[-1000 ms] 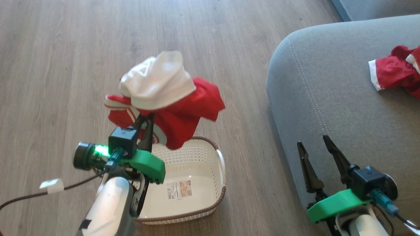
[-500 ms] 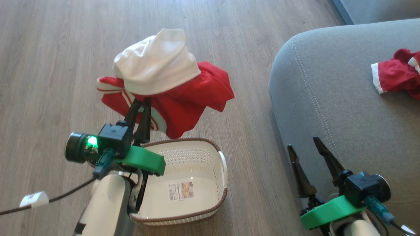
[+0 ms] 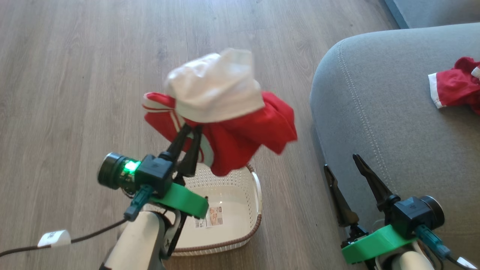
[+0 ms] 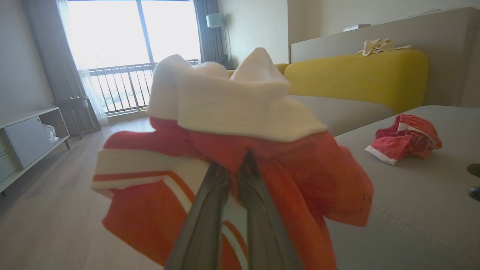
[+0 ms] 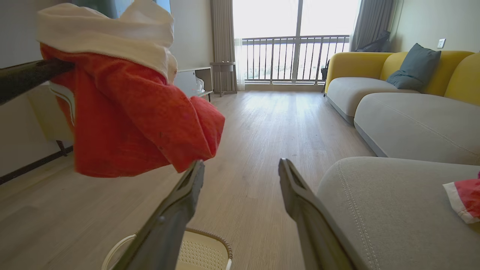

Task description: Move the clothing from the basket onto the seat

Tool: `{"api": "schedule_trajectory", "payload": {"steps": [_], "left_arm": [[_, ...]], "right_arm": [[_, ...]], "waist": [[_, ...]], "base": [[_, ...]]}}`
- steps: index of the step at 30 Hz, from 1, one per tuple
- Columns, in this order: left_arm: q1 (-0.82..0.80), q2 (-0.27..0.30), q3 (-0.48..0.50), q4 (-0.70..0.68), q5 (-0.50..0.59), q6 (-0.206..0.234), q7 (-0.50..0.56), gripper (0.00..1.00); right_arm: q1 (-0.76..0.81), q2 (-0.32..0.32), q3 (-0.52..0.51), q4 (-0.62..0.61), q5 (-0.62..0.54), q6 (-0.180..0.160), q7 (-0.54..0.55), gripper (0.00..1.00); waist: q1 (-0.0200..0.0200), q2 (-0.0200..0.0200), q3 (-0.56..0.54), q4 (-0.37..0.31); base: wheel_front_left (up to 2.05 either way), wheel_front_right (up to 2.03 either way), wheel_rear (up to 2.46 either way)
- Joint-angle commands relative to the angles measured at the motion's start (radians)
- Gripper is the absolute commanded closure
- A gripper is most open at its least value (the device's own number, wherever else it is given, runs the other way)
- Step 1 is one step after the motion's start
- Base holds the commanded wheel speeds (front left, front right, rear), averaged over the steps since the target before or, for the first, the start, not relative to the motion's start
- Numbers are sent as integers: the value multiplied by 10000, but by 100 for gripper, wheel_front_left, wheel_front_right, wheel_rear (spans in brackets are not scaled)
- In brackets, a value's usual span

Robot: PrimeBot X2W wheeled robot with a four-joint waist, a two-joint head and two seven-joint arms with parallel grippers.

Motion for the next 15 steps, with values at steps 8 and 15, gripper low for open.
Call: {"api": "schedule_trajectory", "payload": {"steps": [8,15], "left_arm": [[-234,17,-85,-567,201,-682,-126,100],[-200,17,-218,-556,359,-1030,-126,100]], "right_arm": [[-127,-258,506,-592,27,69,4,0],[-184,-411,716,-722,27,69,4,0]], "waist": [[1,0,22,-61],[1,0,22,-135]], "base": [[0,0,0],[0,0,0]]}}
